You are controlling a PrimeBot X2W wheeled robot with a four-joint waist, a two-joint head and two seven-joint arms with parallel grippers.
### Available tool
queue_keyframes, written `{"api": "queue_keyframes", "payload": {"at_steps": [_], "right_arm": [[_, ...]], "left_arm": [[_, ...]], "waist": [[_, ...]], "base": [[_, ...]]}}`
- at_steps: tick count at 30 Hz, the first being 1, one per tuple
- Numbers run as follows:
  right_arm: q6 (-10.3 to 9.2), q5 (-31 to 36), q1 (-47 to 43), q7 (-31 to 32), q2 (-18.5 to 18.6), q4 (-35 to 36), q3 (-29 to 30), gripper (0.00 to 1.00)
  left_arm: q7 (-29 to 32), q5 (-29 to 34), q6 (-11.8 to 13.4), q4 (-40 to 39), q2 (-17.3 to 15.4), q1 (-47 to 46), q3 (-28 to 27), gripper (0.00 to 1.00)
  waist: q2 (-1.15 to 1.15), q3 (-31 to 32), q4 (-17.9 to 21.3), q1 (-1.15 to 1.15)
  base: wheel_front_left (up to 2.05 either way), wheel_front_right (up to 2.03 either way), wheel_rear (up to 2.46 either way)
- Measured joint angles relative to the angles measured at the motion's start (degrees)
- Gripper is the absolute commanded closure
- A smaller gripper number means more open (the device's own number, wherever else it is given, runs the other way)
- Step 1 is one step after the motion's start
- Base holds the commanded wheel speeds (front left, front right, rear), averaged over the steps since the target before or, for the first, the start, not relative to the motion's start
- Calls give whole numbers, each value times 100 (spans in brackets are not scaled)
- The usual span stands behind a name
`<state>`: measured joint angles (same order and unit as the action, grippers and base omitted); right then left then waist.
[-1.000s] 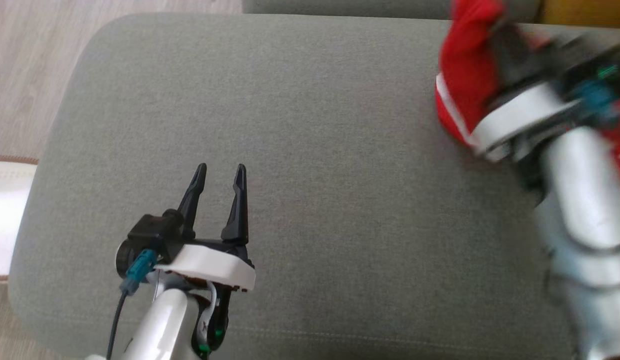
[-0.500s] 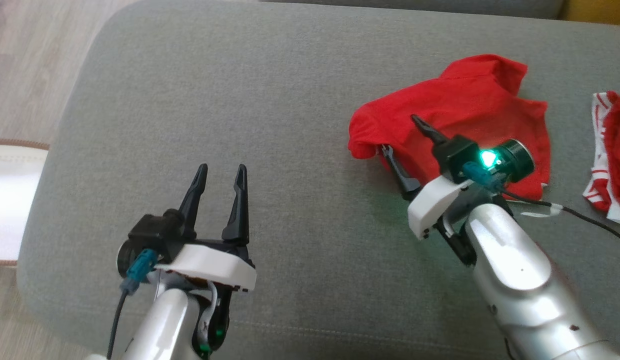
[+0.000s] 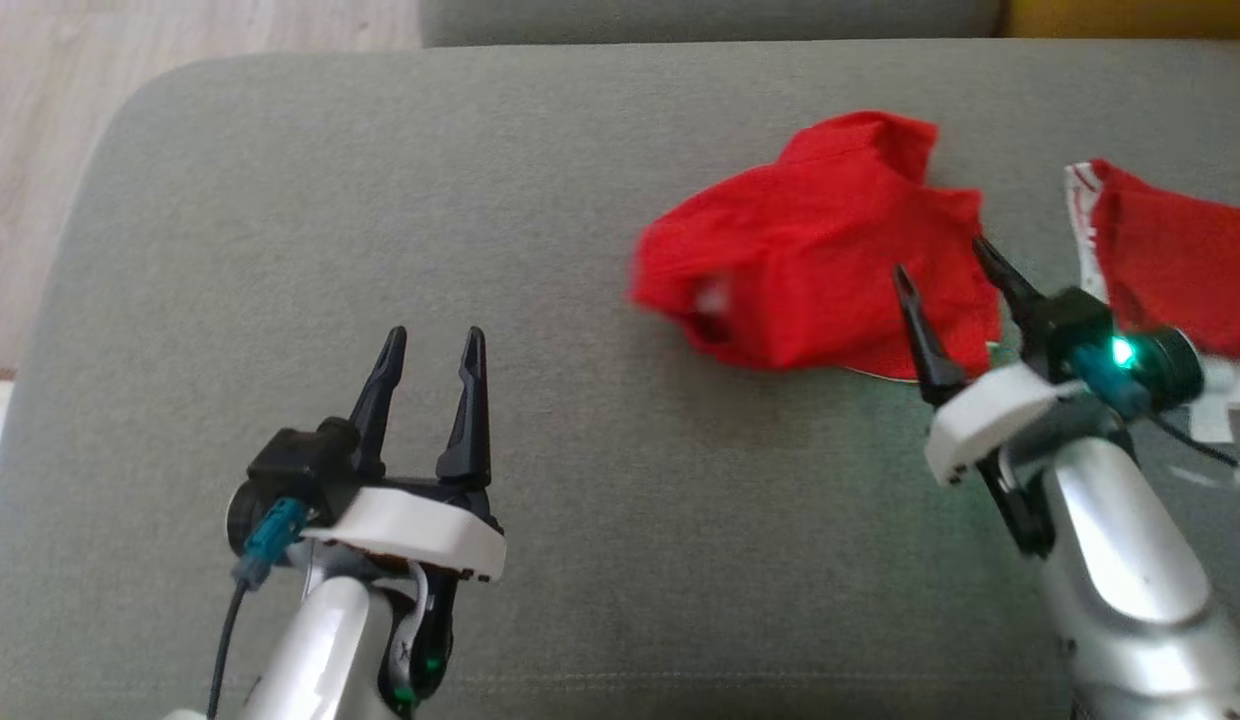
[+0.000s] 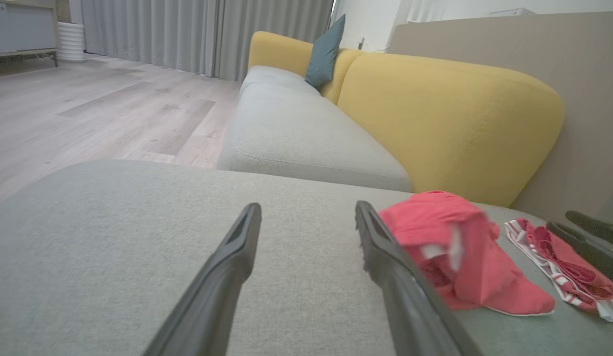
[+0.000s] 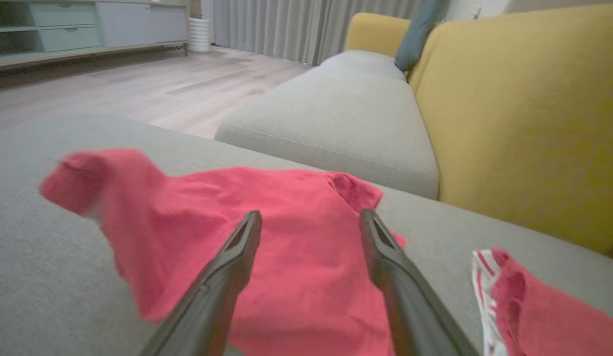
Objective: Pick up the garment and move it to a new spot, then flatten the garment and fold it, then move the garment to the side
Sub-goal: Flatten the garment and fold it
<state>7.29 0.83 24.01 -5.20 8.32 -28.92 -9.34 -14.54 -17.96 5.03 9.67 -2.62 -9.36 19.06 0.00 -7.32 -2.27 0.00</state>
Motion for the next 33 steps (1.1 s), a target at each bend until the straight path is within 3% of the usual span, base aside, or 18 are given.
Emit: {"api": "queue_keyframes", "payload": {"at_steps": [10,16,33], "right_arm": [[0,-71,-934,-40,-235,654,915,0],[0,-213,-1380,-113,-433,613,1007,0],[0,-699,-382,220,-441,-636,1205,0]], "left_arm": [[0,16,-8,-16,0,5,34,0],[-1,18,-52,-14,0,74,58,0],[0,176,-136,25,0,-149,65,0]], "waist": [[0,81,380,0],[0,41,412,0],[0,-579,-8,0]], "base": [[0,0,0],[0,0,0],[0,0,0]]}}
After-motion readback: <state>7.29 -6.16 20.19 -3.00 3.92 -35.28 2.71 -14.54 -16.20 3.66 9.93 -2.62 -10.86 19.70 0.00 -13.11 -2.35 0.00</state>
